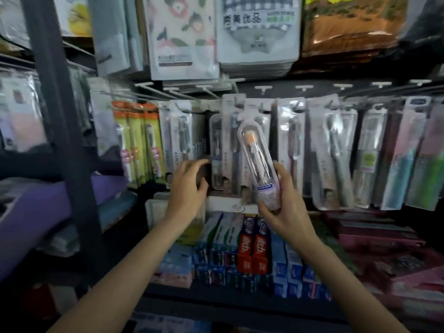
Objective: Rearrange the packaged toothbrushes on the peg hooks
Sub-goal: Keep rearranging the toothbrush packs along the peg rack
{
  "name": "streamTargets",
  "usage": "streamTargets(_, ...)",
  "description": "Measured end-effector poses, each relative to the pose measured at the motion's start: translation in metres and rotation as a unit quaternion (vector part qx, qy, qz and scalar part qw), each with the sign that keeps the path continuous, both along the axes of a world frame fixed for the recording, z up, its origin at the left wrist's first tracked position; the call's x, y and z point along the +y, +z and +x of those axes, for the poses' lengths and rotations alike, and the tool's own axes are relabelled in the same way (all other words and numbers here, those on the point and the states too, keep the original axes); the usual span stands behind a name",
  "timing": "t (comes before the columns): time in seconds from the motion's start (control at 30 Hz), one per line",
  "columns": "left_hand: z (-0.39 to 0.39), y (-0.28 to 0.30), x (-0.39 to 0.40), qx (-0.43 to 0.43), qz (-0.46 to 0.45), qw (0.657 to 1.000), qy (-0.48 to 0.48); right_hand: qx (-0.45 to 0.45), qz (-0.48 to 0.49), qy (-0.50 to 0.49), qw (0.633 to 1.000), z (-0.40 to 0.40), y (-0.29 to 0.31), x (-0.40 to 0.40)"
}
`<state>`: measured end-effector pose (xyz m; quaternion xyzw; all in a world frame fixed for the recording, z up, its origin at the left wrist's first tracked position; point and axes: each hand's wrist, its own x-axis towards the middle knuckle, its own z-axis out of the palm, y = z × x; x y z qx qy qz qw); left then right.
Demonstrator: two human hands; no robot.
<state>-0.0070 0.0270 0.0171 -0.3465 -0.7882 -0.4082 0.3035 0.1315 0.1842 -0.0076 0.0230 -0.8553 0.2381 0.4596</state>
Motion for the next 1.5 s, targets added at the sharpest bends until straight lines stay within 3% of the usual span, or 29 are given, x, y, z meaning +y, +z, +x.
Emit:
streamTargets(0.13,-0.025,-0.001,-0.031,-0.03,-0.087,0.995,0.024,0.009,-0.03,0.002,1.0,-0.037,-0.007,-0.041)
streamTargets(0.23,-0.039,-0.001,-0.035,-0.069,-0.13,0.989,-0.009,-0.011,-0.054,-0.017,0.998,-0.06,0.003,-0.054)
streamTargets(0.5,-0.053,-0.004,-0.019,-0.066,-0.134,0.988,-0.036,-0.014,-0.146,-0.001,0.989,-0.101,0.03,-0.059)
streamTargets(0.77,-0.057,-0.002,-0.015,-0.074,-0.086,0.993,-0.037,-0.047,-0.12,0.003,0.992,-0.11,0.038,-0.041)
streamTargets(0.97,-0.065,-0.004,-0.019,-0.066,-0.099,0.992,-0.032,-0.083,-0.105,0.0,0.991,-0.12,0.036,-0.031)
streamTargets(1.3,-0.071,-0.005,-0.027,-0.027,-0.114,0.993,-0.032,-0.143,-0.001,-0.167,0.976,-0.116,0.042,-0.039)
streamTargets(1.5,-0.069,-0.008,-0.028,-0.008,-0.116,0.993,-0.035,-0.14,-0.036,-0.148,0.978,-0.126,0.04,-0.049)
